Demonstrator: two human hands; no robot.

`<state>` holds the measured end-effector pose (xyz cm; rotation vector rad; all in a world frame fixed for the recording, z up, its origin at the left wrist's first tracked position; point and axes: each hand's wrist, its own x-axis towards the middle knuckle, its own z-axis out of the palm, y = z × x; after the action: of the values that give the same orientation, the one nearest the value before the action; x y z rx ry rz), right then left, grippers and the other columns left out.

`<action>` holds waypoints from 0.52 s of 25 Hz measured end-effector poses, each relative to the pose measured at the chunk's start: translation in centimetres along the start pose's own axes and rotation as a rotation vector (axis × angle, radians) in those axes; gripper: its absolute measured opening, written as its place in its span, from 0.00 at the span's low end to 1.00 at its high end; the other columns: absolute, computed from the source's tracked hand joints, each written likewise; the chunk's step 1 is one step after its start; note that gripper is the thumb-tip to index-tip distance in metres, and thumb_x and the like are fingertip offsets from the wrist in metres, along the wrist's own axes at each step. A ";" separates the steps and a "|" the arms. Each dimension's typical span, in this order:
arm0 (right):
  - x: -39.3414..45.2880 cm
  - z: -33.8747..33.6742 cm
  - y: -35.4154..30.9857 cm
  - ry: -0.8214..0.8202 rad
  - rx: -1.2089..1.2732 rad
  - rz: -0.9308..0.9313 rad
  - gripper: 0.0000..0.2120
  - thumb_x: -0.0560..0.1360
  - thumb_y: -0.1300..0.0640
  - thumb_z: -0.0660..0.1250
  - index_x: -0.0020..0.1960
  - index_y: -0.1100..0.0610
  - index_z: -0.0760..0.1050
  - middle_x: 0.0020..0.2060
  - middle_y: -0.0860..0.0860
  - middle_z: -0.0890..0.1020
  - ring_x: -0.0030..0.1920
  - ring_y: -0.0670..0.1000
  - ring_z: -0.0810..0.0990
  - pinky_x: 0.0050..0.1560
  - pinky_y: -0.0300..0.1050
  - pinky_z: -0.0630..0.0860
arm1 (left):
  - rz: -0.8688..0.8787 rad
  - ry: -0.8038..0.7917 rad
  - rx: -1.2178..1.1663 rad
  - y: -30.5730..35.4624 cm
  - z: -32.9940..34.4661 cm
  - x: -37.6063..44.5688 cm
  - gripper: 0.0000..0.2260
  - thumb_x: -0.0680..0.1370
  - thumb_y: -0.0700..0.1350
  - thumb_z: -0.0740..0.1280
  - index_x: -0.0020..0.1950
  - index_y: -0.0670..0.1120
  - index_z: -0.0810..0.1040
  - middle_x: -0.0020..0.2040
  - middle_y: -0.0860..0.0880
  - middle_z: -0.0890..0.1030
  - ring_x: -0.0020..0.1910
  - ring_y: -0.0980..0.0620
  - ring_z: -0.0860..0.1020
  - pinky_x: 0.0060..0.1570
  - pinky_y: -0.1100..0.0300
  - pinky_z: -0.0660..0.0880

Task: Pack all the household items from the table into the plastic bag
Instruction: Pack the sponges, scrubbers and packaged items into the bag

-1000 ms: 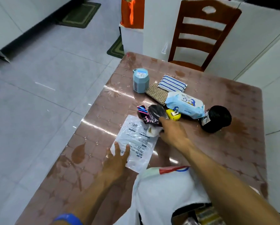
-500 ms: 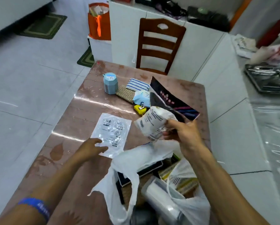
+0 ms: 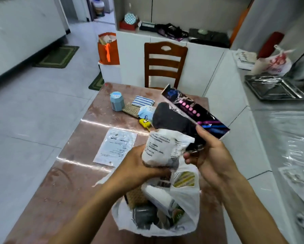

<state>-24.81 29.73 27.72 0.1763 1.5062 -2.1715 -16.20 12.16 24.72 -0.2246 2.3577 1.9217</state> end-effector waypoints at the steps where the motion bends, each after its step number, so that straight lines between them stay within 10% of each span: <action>1: -0.1 -0.9 0.0 0.072 -0.004 -0.093 0.09 0.78 0.54 0.64 0.49 0.59 0.78 0.33 0.56 0.82 0.24 0.54 0.78 0.23 0.43 0.75 | -0.058 0.105 -0.135 -0.7 0.6 -0.7 0.18 0.67 0.42 0.78 0.55 0.50 0.80 0.49 0.53 0.86 0.48 0.54 0.84 0.45 0.58 0.82; 5: -1.8 -2.6 2.8 0.110 -0.445 -0.330 0.12 0.80 0.53 0.61 0.61 0.52 0.77 0.40 0.50 0.85 0.37 0.54 0.85 0.36 0.43 0.82 | -0.246 0.391 -0.497 -3.2 1.5 -2.1 0.11 0.73 0.37 0.72 0.55 0.43 0.81 0.49 0.43 0.86 0.46 0.42 0.85 0.48 0.46 0.81; 10: -4.7 -0.6 11.4 -0.187 -0.372 0.066 0.12 0.80 0.54 0.60 0.59 0.45 0.78 0.54 0.48 0.84 0.54 0.50 0.84 0.50 0.36 0.79 | -0.282 0.576 -0.608 -4.8 -0.6 -3.4 0.10 0.75 0.37 0.69 0.56 0.42 0.81 0.48 0.42 0.86 0.45 0.42 0.85 0.41 0.51 0.83; 13: -3.6 -1.6 13.8 -0.233 -0.589 -0.181 0.16 0.80 0.54 0.62 0.59 0.35 0.77 0.60 0.36 0.79 0.66 0.43 0.74 0.66 0.41 0.70 | -0.247 0.596 -0.445 -5.8 -2.9 -4.0 0.08 0.75 0.38 0.69 0.53 0.43 0.82 0.46 0.43 0.87 0.43 0.43 0.85 0.41 0.52 0.81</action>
<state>-15.57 28.55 16.75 -0.4080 1.9952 -1.6999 -11.23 8.37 20.33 -1.2061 1.9843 2.4647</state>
